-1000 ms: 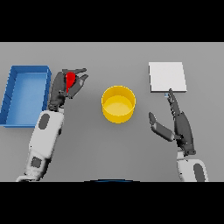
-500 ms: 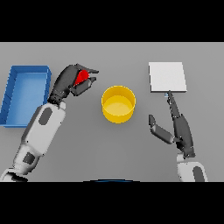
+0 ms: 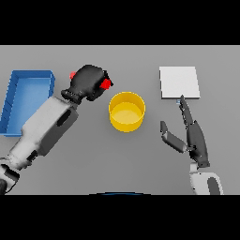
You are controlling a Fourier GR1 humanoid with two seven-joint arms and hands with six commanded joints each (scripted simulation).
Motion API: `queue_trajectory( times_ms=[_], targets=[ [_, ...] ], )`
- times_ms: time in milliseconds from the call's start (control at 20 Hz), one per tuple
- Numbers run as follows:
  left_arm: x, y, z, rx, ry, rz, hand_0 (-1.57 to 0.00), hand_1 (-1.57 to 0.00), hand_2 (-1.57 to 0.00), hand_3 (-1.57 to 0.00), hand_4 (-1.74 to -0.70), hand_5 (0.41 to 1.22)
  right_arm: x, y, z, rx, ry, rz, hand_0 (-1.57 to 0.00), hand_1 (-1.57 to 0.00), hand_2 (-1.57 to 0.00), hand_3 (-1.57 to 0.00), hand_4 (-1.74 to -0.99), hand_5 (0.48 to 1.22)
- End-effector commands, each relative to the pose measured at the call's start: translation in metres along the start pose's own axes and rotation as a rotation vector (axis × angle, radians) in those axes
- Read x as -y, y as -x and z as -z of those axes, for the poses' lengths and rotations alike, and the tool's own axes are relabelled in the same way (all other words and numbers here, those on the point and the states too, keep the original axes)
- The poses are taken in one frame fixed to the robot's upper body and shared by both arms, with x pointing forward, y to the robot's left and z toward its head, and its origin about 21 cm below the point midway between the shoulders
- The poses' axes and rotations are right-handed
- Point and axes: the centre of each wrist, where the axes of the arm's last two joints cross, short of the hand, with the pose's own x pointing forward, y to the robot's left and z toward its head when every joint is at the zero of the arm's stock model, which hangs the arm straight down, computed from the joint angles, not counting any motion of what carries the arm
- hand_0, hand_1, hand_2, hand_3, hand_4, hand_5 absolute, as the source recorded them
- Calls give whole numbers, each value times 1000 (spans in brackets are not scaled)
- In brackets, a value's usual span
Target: Pick up the red beaker and tilt it to pour out 1 green nut into yellow bowl. Pick up the yellow bowl and place it on the metallic measuring scale.
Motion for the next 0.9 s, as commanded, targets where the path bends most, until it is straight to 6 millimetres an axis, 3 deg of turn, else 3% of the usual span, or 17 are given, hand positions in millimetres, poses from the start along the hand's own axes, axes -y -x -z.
queue_trajectory(
  times_ms=[0, 50, 200, 550, 850],
  targets=[
    [-5, -4, 4, 20, 23, 62, -1570, -1570, -1570, -1570, -1740, 1186, 0, 0, 0, -3, -3, 6, 1, 1, 1, 1, -1268, 720],
    [-7, -5, 9, 36, 52, 132, -1570, -1570, -1570, -1570, -1740, 1193, -1, 1, 0, -2, -4, 8, 1, 1, 1, 1, -1264, 717],
    [-13, -18, 23, 88, 138, 310, -1571, -1571, -1571, -1571, -1613, 1206, -4, -1, 0, 5, 14, 12, 1, 1, 1, 1, -1258, 697],
    [-24, -49, 45, 161, 306, 611, -1571, -1571, -1571, -1571, -1709, 1218, -6, 2, 2, -15, 30, 14, 1, 1, 1, 1, -1198, 650],
    [-22, -59, 54, 190, 377, 883, -1571, -1571, -1571, -1571, -1733, 1220, -8, 4, 3, -14, 44, -18, 1, 1, 1, 1, -1183, 643]
  ],
)
